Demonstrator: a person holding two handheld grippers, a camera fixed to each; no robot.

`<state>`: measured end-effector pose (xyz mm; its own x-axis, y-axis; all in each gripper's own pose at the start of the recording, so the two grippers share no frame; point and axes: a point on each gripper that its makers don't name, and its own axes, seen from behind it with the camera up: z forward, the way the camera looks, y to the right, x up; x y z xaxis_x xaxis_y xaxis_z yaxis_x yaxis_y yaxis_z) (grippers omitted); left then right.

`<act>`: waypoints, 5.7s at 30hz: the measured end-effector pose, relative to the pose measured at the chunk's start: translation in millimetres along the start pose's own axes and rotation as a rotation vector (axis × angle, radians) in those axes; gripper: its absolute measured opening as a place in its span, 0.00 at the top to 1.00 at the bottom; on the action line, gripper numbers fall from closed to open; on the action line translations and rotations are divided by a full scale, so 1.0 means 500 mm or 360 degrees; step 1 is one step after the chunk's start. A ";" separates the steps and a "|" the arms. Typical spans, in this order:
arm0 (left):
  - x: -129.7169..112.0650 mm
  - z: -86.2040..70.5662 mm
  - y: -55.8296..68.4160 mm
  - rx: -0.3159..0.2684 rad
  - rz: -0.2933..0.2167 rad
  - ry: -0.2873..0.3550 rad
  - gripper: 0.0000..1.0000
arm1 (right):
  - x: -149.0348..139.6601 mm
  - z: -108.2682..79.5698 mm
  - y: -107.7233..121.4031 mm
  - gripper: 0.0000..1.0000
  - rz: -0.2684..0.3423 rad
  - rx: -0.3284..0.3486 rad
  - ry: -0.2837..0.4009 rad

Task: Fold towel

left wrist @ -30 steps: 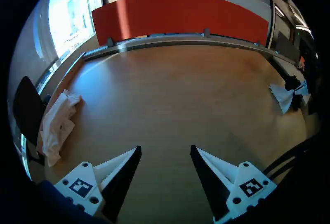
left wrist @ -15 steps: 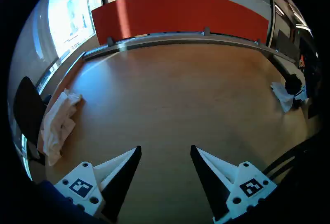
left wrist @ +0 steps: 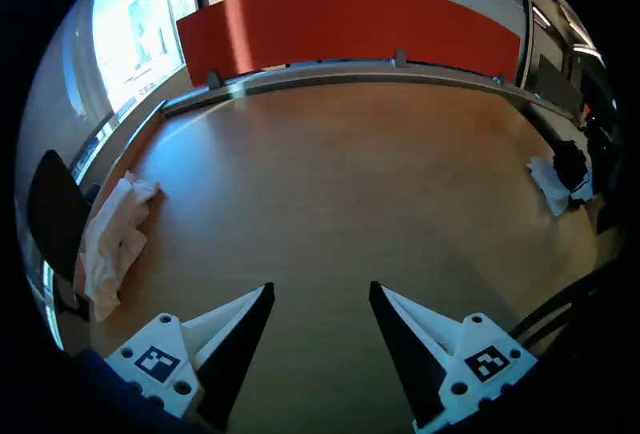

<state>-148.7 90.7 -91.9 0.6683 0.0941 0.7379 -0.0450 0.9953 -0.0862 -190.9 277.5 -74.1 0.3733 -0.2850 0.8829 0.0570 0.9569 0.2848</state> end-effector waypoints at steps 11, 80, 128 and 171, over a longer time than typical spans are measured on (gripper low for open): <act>-0.005 -0.003 0.001 0.0004 -0.0003 -0.0004 0.12 | -0.040 0.009 0.013 0.95 0.0046 -0.0048 -0.0086; -0.006 -0.019 -0.025 -0.0003 -0.0033 0.0032 0.12 | 0.090 -0.009 -0.221 0.46 -0.0081 0.0169 0.0191; -0.010 -0.027 -0.029 0.0002 -0.0039 0.0041 0.12 | 0.077 -0.025 -0.231 0.37 -0.0075 0.0236 0.0201; 0.040 -0.029 -0.043 -0.0014 -0.0038 0.0123 0.12 | 0.207 -0.129 -0.145 0.01 0.0368 -0.0041 0.0795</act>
<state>-123.8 70.6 -85.0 0.7242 0.0681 0.6862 -0.0224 0.9969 -0.0754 -96.8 182.3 -27.3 0.7725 -0.0121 0.6350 -0.0582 0.9943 0.0899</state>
